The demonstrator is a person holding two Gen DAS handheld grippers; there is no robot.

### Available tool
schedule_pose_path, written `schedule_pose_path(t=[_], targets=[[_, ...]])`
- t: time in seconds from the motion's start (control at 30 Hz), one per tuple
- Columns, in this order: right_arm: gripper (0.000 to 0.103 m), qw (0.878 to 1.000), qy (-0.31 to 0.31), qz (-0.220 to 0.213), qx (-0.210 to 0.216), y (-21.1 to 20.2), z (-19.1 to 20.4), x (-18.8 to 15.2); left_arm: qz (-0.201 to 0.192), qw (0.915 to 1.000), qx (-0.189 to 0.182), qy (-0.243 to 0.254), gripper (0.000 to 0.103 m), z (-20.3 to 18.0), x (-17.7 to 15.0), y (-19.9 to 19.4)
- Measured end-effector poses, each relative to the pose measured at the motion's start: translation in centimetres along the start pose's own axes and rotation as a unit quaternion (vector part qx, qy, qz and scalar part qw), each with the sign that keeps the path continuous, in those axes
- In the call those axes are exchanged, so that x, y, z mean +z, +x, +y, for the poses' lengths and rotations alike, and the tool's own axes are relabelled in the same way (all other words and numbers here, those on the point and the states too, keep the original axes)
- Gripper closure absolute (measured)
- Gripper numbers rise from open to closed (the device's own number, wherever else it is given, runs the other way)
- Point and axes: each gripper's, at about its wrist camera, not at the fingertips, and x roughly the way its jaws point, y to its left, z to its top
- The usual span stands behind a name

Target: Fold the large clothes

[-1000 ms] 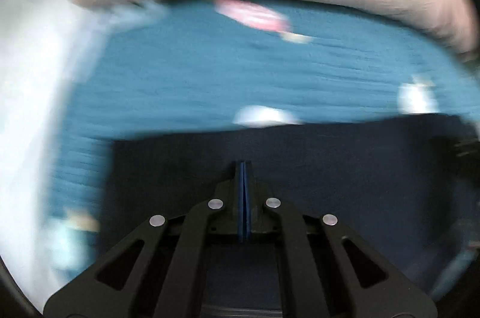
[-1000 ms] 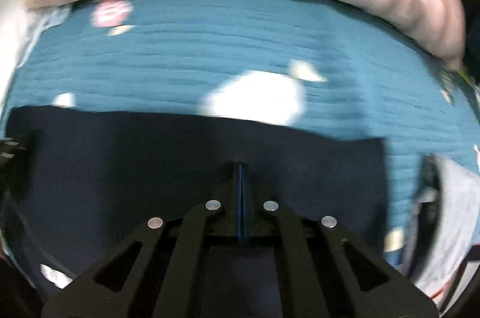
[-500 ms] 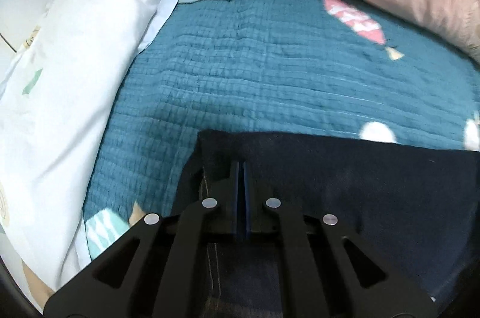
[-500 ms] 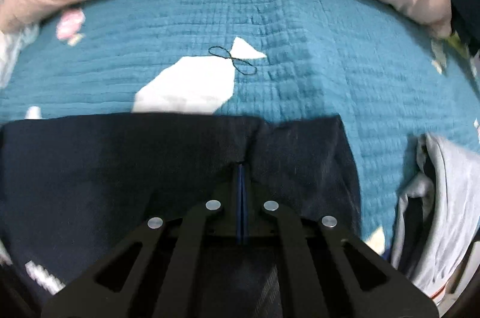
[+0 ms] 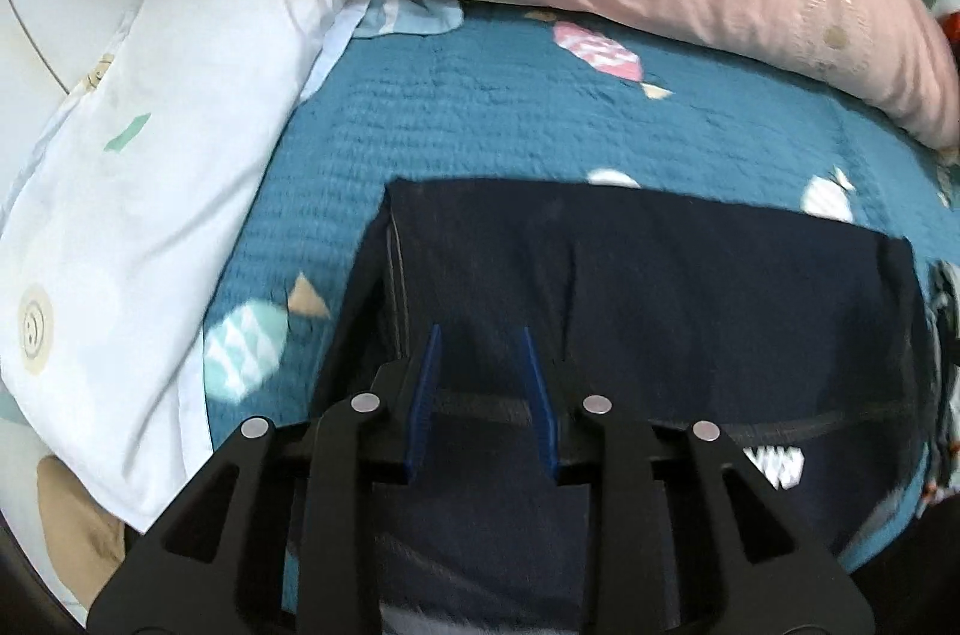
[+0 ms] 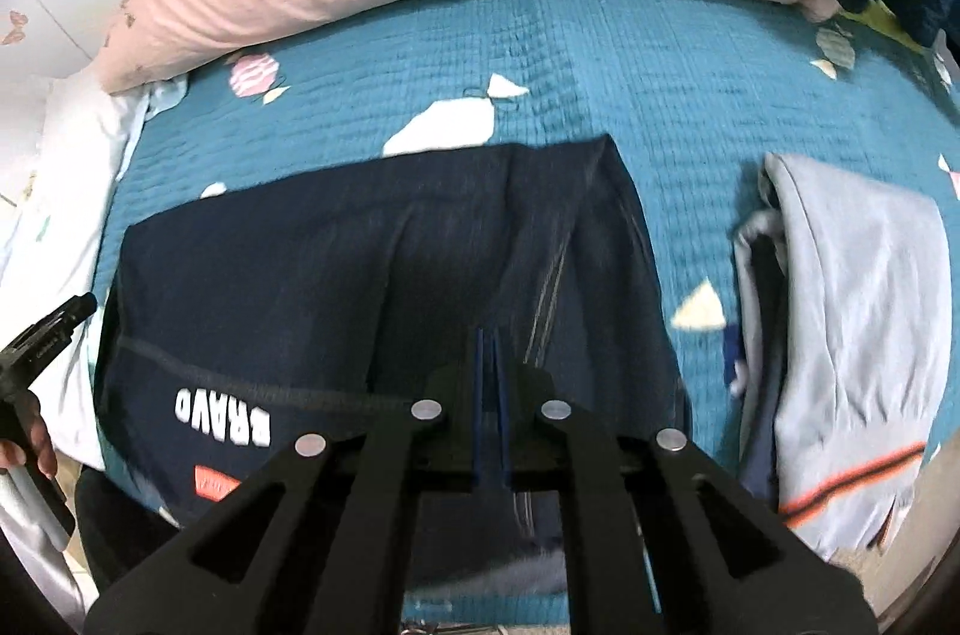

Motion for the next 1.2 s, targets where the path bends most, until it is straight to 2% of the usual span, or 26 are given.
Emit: schedule_pose_path(t=[0.03,0.1,0.13,0.17,0.2,0.23,0.27,0.3,0.37,0.6,0.67,0.73,0.83,0.93,1.07,1.1,1.17,1.2], targets=[[0.097,1.0,0.001,0.0,-0.002,-0.1,0.0,-0.5,0.003,1.0,0.0,0.003,0.066,-0.2,-0.8,-0.5],[0.097,1.0,0.008,0.004,-0.001,-0.8,-0.4,-1.9,0.005,0.9999,-0.005,0.008,0.065,-0.6,-2.2,-1.1],[0.086,1.0,0.011,0.007,-0.001,-1.1,-0.5,-2.4,0.01,0.9999,-0.008,0.011,0.06,-0.9,-2.8,-1.4],[0.058,1.0,0.013,0.009,-0.001,-1.4,-0.7,-3.0,0.014,0.9998,-0.01,0.011,0.054,-1.1,-3.3,-1.6],[0.042,1.0,0.016,0.008,-0.007,-1.9,-1.0,-3.6,0.017,0.9997,-0.012,0.01,0.053,-1.3,-3.9,-1.7],[0.02,1.0,0.02,-0.004,-0.016,-2.3,-1.3,-4.0,0.019,0.9996,-0.017,0.013,0.051,-1.7,-4.6,-2.0],[0.015,0.999,0.024,-0.017,-0.02,-2.8,-1.6,-4.3,0.021,0.9995,-0.019,0.016,0.046,-1.9,-5.0,-2.2],[0.015,0.999,0.028,-0.031,-0.021,-3.3,-2.0,-4.6,0.024,0.9993,-0.022,0.021,0.041,-2.3,-5.5,-2.3],[0.015,0.999,0.037,-0.027,-0.002,-3.7,-3.1,-4.9,0.03,0.9988,-0.029,0.027,0.028,-3.1,-6.2,-2.5],[0.015,0.997,0.079,0.01,0.019,-2.4,-7.0,-4.5,0.058,0.9966,-0.046,0.037,0.028,-5.8,-8.3,-1.8],[0.015,0.996,0.083,0.022,0.022,-1.4,-7.9,-4.2,0.064,0.9962,-0.05,0.034,0.023,-6.3,-8.6,-1.7],[0.015,0.994,0.095,0.039,0.033,0.2,-9.0,-3.9,0.067,0.9958,-0.05,0.037,0.022,-7.0,-9.0,-1.7],[0.015,0.988,0.131,0.06,0.052,2.8,-10.8,-3.6,0.073,0.9949,-0.054,0.044,0.022,-8.0,-9.4,-1.8],[0.015,0.976,0.178,0.088,0.091,5.7,-12.6,-3.6,0.08,0.994,-0.053,0.053,0.022,-8.7,-9.5,-1.6],[0.011,0.97,0.202,0.092,0.102,7.0,-13.0,-3.3,0.089,0.9933,-0.053,0.053,0.022,-9.0,-9.7,-1.2],[0.013,0.968,0.204,0.089,0.119,6.8,-12.9,-3.3,0.09,0.9932,-0.053,0.052,0.022,-9.0,-9.7,-1.2],[0.016,0.945,0.219,0.095,0.224,6.3,-12.1,-3.3,0.093,0.9931,-0.05,0.052,0.022,-9.1,-9.7,-1.1],[0.016,0.942,0.218,0.093,0.238,6.0,-11.7,-3.3,0.093,0.9931,-0.049,0.053,0.022,-9.1,-9.6,-1.1]])
